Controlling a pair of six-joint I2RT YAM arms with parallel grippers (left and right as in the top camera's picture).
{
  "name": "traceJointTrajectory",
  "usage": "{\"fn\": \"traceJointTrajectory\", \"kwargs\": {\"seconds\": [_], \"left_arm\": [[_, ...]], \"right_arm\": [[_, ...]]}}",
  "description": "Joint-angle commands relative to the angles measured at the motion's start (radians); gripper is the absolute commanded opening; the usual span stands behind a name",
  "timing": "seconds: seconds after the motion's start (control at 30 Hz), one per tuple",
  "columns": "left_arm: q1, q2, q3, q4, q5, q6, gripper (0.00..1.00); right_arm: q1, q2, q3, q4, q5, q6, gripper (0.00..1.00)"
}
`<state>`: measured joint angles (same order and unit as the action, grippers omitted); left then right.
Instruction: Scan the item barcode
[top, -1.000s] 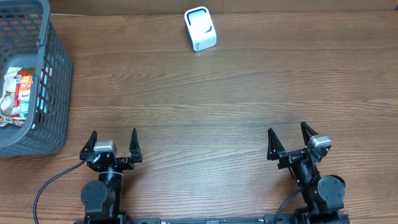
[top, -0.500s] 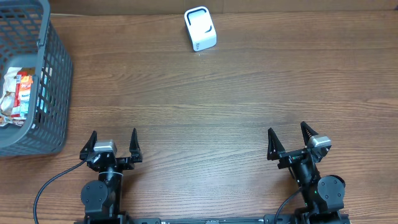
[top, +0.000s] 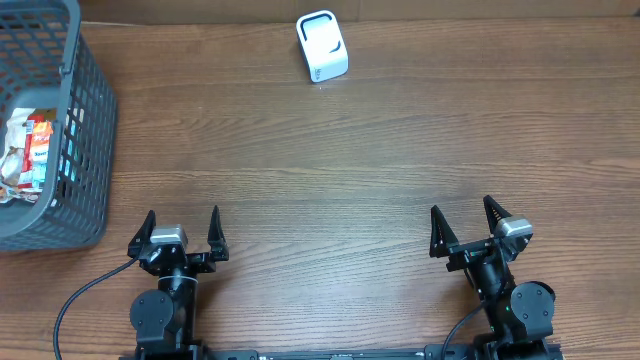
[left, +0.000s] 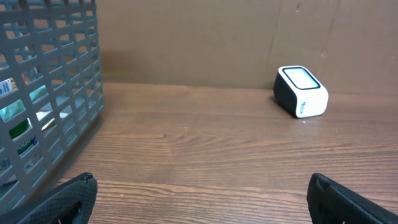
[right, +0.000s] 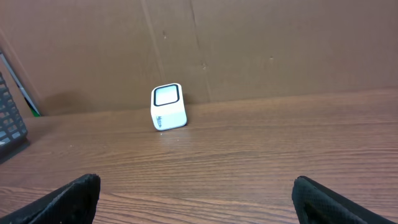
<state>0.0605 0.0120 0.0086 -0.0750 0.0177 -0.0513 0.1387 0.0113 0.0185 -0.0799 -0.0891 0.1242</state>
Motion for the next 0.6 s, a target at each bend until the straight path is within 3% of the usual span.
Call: {"fn": "traceJointTrajectory", "kwargs": {"seconds": [0.0,0.27,0.57], "left_arm": [[-0.003,-0.008,-0.004,0.015,-0.019,0.014,0.99],[-0.003,-0.006,0.027,-0.048,0.071,0.014,1.00],[-0.003,-0.006,0.243,-0.359,0.190,-0.006,0.99]], "right_arm": [[-0.002,-0.003,-0.011,0.003,0.009,0.003,1.00],[-0.002,-0.003,-0.011,0.003,0.009,0.003,1.00],[-0.002,-0.003,-0.011,0.003,0.009,0.003,1.00]]}}
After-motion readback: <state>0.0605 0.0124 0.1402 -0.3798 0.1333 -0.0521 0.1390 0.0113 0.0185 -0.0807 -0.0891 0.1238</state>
